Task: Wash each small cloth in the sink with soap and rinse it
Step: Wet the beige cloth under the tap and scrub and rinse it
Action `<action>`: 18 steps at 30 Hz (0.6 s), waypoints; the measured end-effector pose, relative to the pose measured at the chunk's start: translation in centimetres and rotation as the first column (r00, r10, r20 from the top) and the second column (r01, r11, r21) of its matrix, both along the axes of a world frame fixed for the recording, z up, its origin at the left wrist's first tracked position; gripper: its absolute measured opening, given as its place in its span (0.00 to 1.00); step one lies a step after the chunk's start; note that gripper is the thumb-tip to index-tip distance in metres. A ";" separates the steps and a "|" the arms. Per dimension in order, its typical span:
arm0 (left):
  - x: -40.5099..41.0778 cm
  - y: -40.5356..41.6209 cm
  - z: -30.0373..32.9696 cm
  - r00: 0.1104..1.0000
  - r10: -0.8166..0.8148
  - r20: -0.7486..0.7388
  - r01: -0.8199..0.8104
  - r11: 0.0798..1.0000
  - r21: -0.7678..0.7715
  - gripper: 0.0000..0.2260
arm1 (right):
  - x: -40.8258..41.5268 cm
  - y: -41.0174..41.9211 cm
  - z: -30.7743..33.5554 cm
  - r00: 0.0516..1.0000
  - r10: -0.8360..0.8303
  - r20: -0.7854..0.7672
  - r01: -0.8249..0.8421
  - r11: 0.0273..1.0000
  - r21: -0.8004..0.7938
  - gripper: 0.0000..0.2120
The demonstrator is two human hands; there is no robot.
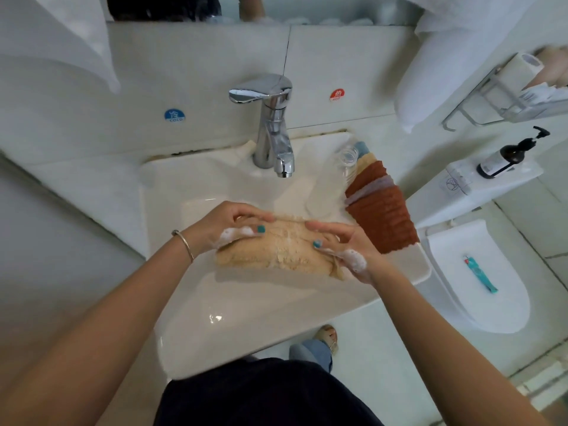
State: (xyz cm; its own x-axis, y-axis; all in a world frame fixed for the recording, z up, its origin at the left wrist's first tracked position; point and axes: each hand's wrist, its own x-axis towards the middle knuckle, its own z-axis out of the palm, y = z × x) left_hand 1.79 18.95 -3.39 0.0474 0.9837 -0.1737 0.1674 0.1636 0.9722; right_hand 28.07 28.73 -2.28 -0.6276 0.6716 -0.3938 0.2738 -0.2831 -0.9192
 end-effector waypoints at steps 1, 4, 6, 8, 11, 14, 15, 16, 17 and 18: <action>-0.2 0.0 -0.5 1.000 0.007 -0.020 -0.008 1.000 -0.013 0.16 | -0.3 0.0 -0.6 0.999 0.014 0.038 -0.014 1.000 -0.006 0.18; -0.7 0.7 -2.7 0.990 0.029 -0.141 -0.038 0.997 -0.064 0.22 | -1.4 0.1 -2.5 0.992 0.011 0.127 -0.008 1.000 -0.019 0.23; -1.2 1.5 -5.0 0.928 -0.066 -0.367 0.025 0.993 -0.117 0.25 | -1.9 0.4 -3.8 0.985 0.000 0.172 -0.008 0.999 0.042 0.25; -1.8 2.0 -6.9 0.786 -0.221 -0.578 0.126 0.972 -0.200 0.30 | -2.5 0.6 -4.3 0.966 -0.019 0.257 -0.012 0.993 0.119 0.25; -1.8 2.5 -7.6 0.700 -0.255 -0.668 0.126 0.964 -0.235 0.32 | -3.2 1.2 -5.7 0.929 -0.105 0.355 0.009 0.965 0.263 0.24; -1.2 3.2 -7.3 0.593 -0.231 -0.771 0.116 0.973 -0.202 0.31 | -3.4 1.4 -7.6 0.886 -0.207 0.414 0.043 0.927 0.371 0.27; -1.1 3.3 -7.2 0.515 -0.231 -0.825 0.118 0.973 -0.199 0.31 | -3.4 1.5 -8.3 0.868 -0.212 0.449 0.026 0.923 0.384 0.26; -1.0 3.4 -7.3 0.460 -0.211 -0.863 0.103 0.978 -0.184 0.32 | -3.4 1.4 -8.5 0.837 -0.201 0.509 -0.018 0.919 0.394 0.24; -0.8 3.3 -7.4 0.450 -0.176 -0.875 0.076 0.984 -0.159 0.33 | -3.6 1.2 -8.2 0.777 -0.199 0.597 -0.081 0.910 0.408 0.22; -0.5 3.2 -7.5 0.474 -0.129 -0.871 0.046 0.991 -0.122 0.34 | -3.8 0.9 -7.6 0.713 -0.202 0.672 -0.151 0.891 0.428 0.21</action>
